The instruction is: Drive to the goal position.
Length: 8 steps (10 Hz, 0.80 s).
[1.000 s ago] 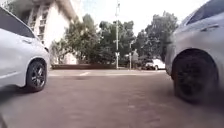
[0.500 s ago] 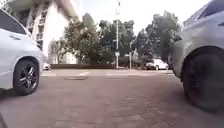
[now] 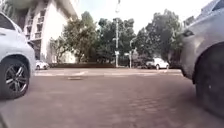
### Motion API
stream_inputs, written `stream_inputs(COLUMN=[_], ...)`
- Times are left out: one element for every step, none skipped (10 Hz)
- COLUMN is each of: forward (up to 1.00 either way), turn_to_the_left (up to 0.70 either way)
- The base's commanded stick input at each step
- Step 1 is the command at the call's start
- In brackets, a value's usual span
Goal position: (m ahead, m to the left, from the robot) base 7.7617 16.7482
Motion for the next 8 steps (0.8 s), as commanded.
stream_inputs(forward=[0.70,0.70,0.70,0.70,0.70,0.70,0.70,0.70], turn_to_the_left=[0.00,0.00,0.00,0.00,0.00,0.00,0.00,0.00])
